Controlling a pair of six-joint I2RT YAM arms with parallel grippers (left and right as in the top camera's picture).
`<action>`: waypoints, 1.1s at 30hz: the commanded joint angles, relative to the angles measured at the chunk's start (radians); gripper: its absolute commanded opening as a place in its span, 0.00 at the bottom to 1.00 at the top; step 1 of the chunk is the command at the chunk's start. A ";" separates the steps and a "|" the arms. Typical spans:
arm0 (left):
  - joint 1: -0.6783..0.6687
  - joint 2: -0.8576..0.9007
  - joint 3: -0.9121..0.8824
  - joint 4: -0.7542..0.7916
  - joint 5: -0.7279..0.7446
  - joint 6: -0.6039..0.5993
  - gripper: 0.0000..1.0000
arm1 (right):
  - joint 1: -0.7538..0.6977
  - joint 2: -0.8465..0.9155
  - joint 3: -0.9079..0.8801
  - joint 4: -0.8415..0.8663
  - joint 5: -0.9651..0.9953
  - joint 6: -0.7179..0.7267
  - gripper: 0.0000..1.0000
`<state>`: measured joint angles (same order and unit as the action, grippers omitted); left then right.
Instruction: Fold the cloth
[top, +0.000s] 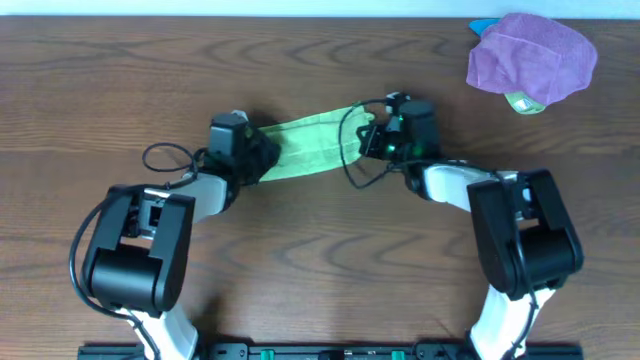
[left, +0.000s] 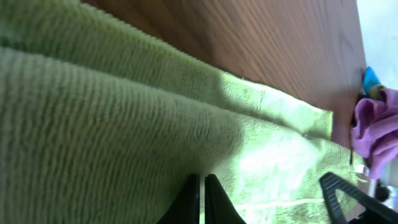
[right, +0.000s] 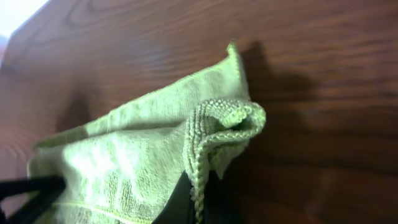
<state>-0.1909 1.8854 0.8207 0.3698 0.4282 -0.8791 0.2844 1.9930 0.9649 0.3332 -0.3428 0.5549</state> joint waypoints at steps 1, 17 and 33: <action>0.060 0.009 0.039 -0.003 0.075 0.015 0.06 | 0.018 -0.064 0.040 -0.066 0.033 -0.109 0.01; 0.094 0.009 0.091 -0.295 0.129 0.185 0.06 | 0.018 -0.178 0.050 -0.128 0.034 -0.159 0.01; 0.071 0.009 0.137 -0.418 0.033 0.262 0.06 | 0.124 -0.211 0.150 -0.208 -0.019 -0.250 0.01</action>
<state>-0.1162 1.8851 0.9432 -0.0364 0.4976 -0.6456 0.3691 1.8107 1.0836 0.1307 -0.3515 0.3542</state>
